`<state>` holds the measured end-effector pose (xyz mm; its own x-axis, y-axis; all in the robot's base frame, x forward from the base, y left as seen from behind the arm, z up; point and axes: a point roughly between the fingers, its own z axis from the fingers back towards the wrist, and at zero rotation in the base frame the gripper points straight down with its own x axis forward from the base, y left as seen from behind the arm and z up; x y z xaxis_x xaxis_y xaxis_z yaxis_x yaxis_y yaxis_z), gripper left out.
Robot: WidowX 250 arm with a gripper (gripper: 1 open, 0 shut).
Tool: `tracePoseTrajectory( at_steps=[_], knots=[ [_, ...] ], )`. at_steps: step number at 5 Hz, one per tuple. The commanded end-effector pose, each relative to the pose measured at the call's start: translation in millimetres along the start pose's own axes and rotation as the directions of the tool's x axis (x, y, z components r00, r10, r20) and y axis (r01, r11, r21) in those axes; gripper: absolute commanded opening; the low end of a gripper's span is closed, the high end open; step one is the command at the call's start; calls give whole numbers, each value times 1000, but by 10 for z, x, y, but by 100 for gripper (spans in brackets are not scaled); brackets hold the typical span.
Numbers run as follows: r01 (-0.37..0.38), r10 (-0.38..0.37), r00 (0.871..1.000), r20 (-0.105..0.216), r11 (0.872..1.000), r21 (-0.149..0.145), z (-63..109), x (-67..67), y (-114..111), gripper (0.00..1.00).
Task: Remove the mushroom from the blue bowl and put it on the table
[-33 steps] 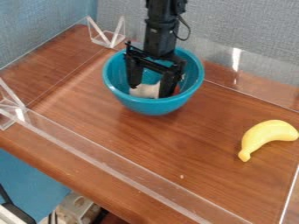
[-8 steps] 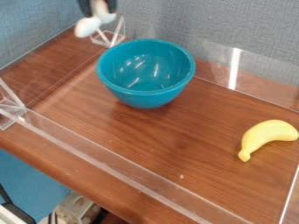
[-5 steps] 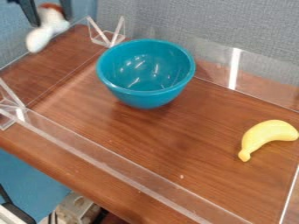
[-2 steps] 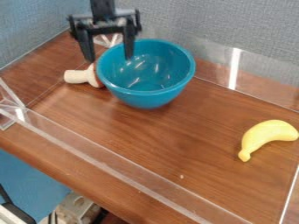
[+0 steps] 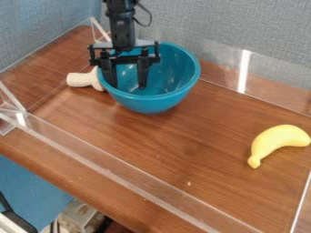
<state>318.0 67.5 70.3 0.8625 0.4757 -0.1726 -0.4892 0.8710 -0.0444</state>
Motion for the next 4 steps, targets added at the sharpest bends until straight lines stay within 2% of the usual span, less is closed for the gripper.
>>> tracePoseTrajectory(
  at_steps=[1, 3, 4],
  knots=[
    [53, -52, 997, 53, 999, -8, 137, -91, -71, 0],
    [15, -7, 996, 89, 996, -93, 565, -208, 73, 0],
    [11, 1, 995, 101, 993, -122, 803, -166, 135, 0]
  ],
)
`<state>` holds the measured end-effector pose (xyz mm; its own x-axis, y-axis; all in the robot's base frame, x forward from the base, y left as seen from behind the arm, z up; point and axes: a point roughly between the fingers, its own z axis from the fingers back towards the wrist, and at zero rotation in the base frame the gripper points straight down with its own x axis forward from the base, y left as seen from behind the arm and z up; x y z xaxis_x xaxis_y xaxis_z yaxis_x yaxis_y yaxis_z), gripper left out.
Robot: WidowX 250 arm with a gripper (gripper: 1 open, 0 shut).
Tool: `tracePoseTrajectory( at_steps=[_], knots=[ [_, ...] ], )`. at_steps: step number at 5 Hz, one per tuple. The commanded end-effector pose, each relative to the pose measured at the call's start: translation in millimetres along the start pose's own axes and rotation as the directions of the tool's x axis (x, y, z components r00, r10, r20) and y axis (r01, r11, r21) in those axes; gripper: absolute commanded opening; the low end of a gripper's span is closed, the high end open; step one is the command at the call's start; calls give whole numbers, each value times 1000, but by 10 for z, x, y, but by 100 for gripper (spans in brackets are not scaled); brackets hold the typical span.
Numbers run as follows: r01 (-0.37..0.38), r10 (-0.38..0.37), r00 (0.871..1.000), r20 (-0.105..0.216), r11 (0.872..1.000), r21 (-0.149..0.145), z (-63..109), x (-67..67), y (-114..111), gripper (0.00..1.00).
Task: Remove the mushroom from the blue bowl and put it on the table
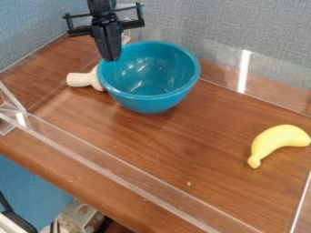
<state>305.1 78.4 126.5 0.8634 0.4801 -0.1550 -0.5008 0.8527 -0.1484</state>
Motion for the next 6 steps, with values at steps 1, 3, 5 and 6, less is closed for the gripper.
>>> tracePoseTrajectory(
  at_steps=[1, 3, 5, 6],
  knots=[
    [-11, 16, 995, 99, 999, -48, 448, -122, -176, 0],
    [36, -27, 994, 105, 995, -88, 541, -403, -483, 0],
    [101, -94, 991, 93, 992, -80, 306, -846, -1006, 0],
    [123, -117, 989, 91, 990, -64, 201, -1107, -1388, 0]
  ],
)
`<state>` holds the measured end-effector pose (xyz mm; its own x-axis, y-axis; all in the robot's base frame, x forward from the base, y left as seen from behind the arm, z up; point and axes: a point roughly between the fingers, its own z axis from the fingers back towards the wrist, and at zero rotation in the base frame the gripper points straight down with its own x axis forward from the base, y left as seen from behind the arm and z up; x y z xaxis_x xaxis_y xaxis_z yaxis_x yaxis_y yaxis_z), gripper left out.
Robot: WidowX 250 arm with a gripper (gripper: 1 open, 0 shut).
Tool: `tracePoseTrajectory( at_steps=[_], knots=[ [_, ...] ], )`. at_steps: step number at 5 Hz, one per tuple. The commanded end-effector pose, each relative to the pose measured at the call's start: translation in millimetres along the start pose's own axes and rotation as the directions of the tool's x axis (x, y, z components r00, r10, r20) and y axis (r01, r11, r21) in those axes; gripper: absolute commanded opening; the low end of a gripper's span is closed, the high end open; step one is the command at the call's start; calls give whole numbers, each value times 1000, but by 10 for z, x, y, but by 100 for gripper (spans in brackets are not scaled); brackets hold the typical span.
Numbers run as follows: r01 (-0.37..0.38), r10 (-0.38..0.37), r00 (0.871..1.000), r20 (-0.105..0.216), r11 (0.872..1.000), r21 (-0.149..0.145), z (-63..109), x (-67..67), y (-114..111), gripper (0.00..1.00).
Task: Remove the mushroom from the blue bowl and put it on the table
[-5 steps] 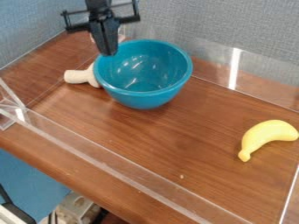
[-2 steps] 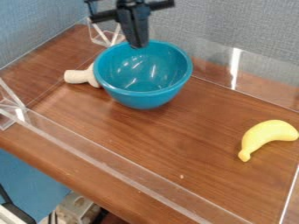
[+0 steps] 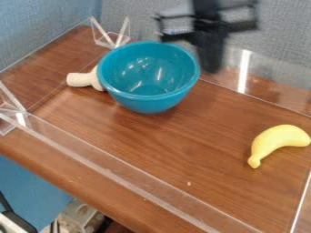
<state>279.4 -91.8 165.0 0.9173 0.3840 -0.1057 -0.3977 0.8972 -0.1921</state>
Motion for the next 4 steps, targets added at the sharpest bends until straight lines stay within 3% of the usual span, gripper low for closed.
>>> tracePoseTrajectory(
  at_steps=[1, 3, 4],
  knots=[
    [16, -14, 998, 58, 1000, -26, 120, -208, -215, 0],
    [15, -13, 997, 77, 1000, -24, 73, -320, 6, 0],
    [57, -56, 995, 79, 998, -17, 88, -310, 163, 0]
  ],
)
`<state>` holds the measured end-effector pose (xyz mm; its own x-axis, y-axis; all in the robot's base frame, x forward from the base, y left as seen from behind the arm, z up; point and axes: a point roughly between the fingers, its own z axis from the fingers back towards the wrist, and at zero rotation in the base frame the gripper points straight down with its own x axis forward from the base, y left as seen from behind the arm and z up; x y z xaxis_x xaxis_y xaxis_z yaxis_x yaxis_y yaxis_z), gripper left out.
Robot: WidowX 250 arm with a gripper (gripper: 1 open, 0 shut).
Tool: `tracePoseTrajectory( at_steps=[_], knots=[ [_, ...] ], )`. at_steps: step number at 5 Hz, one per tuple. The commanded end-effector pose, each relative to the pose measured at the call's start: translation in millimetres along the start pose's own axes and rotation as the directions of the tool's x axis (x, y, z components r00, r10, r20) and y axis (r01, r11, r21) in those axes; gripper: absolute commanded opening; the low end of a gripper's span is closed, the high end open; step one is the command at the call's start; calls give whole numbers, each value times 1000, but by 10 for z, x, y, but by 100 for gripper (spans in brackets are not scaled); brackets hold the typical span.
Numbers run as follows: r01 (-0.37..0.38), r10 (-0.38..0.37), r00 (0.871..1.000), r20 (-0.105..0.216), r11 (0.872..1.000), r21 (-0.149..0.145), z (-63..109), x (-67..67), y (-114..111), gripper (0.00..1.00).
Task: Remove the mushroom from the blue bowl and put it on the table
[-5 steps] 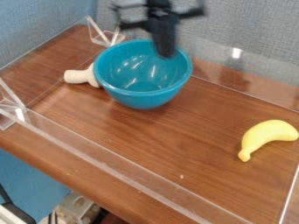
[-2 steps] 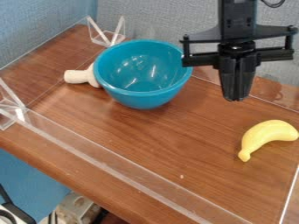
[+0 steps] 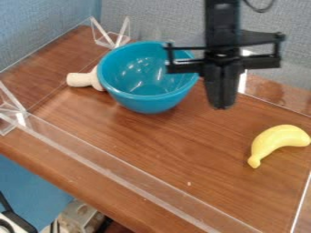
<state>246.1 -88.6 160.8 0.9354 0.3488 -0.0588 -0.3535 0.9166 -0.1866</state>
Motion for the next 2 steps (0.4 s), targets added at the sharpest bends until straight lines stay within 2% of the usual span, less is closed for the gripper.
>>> tracePoseTrajectory(
  at_steps=[1, 2],
  knots=[
    [49, -49, 998, 49, 999, -12, 56, -40, 139, 0],
    [107, -107, 993, 47, 994, 5, -103, -52, 112, 0]
  ],
)
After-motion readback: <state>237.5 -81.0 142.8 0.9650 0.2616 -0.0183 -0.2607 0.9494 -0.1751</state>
